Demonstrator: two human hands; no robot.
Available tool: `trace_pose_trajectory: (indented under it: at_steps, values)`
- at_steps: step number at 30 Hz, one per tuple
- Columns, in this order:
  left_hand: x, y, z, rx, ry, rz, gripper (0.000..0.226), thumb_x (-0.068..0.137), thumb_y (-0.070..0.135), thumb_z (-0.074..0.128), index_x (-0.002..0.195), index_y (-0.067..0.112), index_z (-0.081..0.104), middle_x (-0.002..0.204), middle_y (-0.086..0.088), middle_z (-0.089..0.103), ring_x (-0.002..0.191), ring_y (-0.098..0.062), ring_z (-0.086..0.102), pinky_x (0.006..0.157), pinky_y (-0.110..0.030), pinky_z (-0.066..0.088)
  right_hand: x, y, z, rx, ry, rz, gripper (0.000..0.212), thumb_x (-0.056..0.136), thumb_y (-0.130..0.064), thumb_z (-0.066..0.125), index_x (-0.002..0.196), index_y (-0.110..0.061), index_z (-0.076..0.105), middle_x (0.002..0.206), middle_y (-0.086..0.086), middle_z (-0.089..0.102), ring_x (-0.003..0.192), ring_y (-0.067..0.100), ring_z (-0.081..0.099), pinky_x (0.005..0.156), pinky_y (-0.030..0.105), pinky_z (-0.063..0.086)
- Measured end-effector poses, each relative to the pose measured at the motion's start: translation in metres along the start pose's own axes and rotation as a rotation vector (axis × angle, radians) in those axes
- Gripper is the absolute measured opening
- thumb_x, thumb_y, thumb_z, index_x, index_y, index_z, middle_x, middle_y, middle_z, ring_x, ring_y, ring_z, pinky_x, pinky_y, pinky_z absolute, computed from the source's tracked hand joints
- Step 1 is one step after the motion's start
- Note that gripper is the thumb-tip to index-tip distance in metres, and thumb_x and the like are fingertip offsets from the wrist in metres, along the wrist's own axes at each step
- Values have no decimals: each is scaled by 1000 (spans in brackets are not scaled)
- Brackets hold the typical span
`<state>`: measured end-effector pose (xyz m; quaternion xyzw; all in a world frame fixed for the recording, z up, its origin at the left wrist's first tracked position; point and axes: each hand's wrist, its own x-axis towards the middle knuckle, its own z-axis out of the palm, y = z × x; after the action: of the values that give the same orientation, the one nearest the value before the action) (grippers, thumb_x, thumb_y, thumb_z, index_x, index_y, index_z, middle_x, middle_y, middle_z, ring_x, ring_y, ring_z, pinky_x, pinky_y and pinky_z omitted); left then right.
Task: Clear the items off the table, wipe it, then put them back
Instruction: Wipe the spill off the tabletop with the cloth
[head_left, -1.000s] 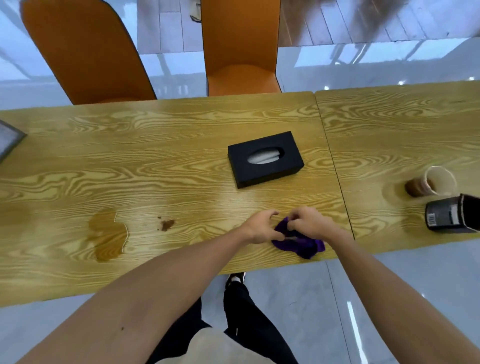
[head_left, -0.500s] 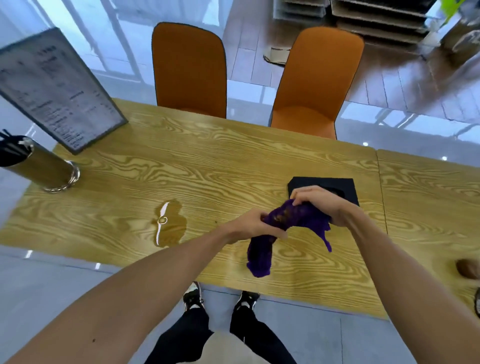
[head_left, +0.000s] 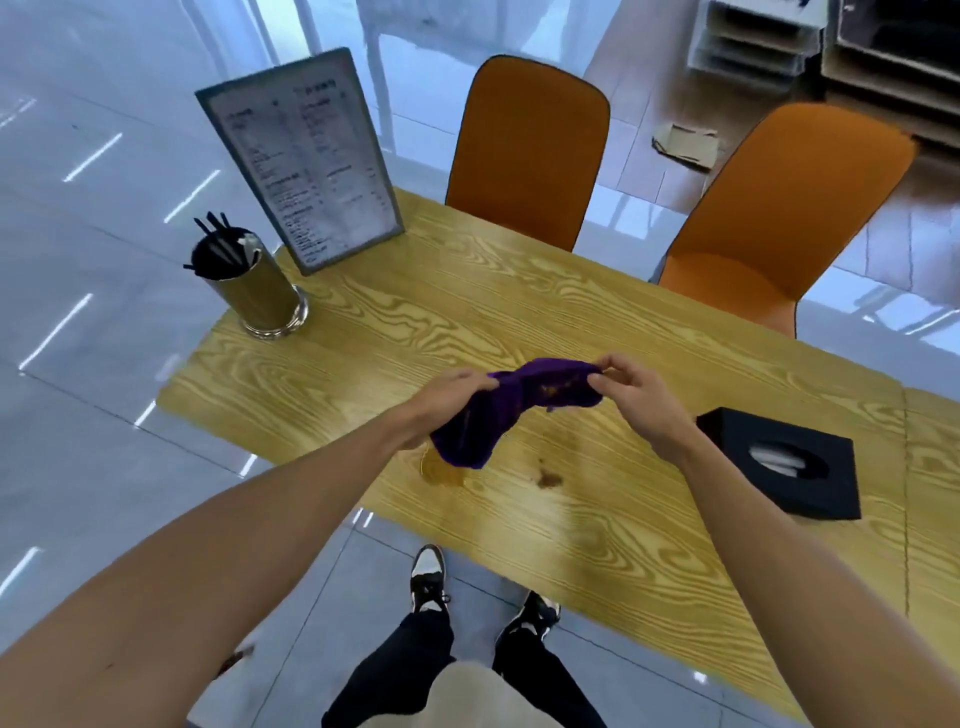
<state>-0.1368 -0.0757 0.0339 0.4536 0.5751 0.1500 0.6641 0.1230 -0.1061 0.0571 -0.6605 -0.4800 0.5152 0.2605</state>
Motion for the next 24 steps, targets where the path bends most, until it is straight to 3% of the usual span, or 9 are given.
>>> trace_pose_trajectory:
  at_steps: [4, 6, 10, 13, 16, 18, 24]
  values:
    - [0, 8, -37, -64, 79, 64, 26, 97, 33, 60, 73, 24, 52, 60, 13, 58, 54, -5, 54, 57, -24, 38, 10, -23, 17, 273, 60, -39, 11, 102, -10, 54, 94, -15, 61, 92, 8, 73, 87, 21, 65, 87, 39, 50]
    - [-1, 15, -49, -62, 113, 152, 23, 98, 31, 61, 78, 22, 52, 63, 12, 56, 57, -6, 54, 60, -23, 41, 16, -35, 24, 381, 77, -54, 8, 101, -10, 53, 100, -13, 61, 93, 11, 73, 86, 26, 68, 82, 43, 54]
    - [-4, 27, -70, -136, 269, 303, 19, 93, 25, 67, 80, 16, 55, 73, -4, 59, 72, -22, 57, 74, -42, 47, 22, -58, 37, 588, 96, -62, 9, 101, -8, 52, 98, -15, 58, 93, 5, 70, 82, 20, 65, 69, 33, 56]
    - [-5, 34, -87, -312, 419, 291, 24, 95, 18, 63, 75, 17, 49, 66, 1, 54, 63, -15, 54, 73, -43, 49, 20, -65, 40, 747, 186, -29, 12, 100, -8, 54, 94, -18, 58, 94, 4, 70, 78, 17, 66, 60, 28, 55]
    - [-9, 38, -98, -344, 436, 269, 25, 99, 18, 59, 76, 18, 48, 65, 4, 51, 48, -9, 52, 55, -36, 50, 13, -63, 43, 774, 225, -20, 14, 99, -7, 55, 89, -18, 57, 88, 5, 69, 73, 18, 67, 59, 28, 56]
    - [-11, 37, -99, -264, 441, 268, 23, 99, 23, 58, 78, 20, 51, 68, 3, 51, 53, -8, 49, 49, -25, 42, 7, -58, 50, 744, 194, -2, 18, 99, -7, 54, 87, -20, 58, 87, 4, 69, 73, 18, 66, 63, 30, 57]
    - [-13, 17, -98, -102, 348, 101, 16, 96, 24, 61, 82, 19, 57, 75, 0, 60, 62, -12, 55, 53, -24, 43, -15, -32, 69, 654, 138, 130, 7, 93, -9, 59, 89, -13, 64, 84, 10, 69, 72, 23, 65, 68, 37, 53]
